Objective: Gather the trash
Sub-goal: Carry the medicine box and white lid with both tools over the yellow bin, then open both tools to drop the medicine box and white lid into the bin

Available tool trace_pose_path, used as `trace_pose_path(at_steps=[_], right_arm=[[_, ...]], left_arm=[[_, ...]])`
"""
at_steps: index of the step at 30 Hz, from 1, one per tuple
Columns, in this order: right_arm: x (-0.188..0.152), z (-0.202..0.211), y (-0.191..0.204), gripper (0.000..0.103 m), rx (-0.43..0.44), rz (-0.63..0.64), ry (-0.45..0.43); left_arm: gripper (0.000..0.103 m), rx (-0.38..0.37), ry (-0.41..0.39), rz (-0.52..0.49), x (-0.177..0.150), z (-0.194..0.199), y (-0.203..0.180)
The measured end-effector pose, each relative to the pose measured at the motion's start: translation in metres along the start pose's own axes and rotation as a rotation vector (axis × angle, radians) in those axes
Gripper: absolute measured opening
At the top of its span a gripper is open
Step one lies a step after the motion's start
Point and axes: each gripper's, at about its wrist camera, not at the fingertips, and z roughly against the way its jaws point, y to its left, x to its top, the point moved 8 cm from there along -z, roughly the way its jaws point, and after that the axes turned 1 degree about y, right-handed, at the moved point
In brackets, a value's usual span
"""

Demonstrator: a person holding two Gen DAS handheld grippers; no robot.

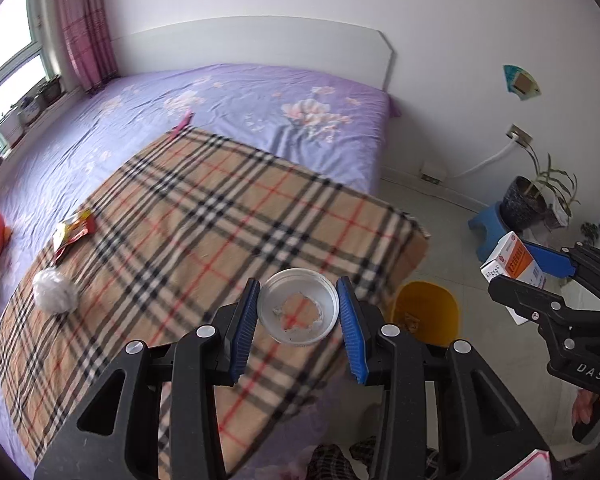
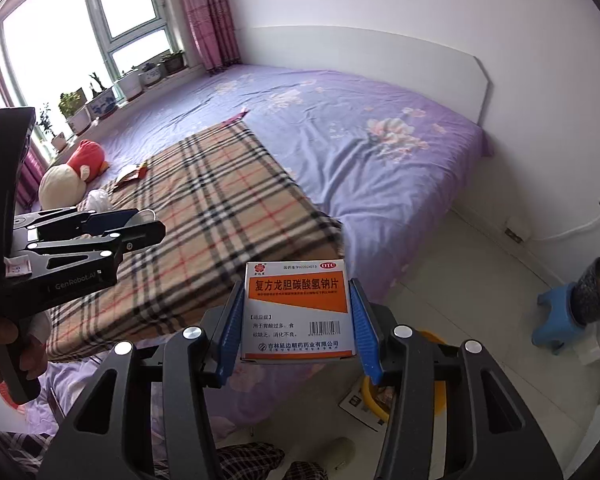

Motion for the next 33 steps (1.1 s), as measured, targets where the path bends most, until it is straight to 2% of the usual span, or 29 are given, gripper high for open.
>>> trace_pose_path(at_steps=[9, 14, 20, 26, 33], right_arm=[[-0.049, 0.02, -0.119, 0.051, -0.115, -0.151, 0.018], [-0.084, 0.004, -0.171, 0.051, -0.124, -0.205, 0.063], [-0.128, -0.048, -0.209, 0.051, -0.096, -0.229, 0.158], [-0.166, -0.114, -0.237, 0.051, -0.065, -0.25, 0.255], [-0.197, -0.174, -0.255, 0.051, -0.041, -0.261, 0.32]], left_arm=[[0.039, -0.163, 0.052, -0.261, 0.002, -0.043, -0.135], [0.039, -0.212, 0.12, -0.352, -0.008, -0.091, -0.183], [0.039, -0.246, 0.226, -0.394, -0.027, -0.155, -0.213], [0.039, -0.239, 0.338, -0.424, -0.058, -0.221, -0.225], [0.039, -0.219, 0.407, -0.459, -0.084, -0.278, -0.237]])
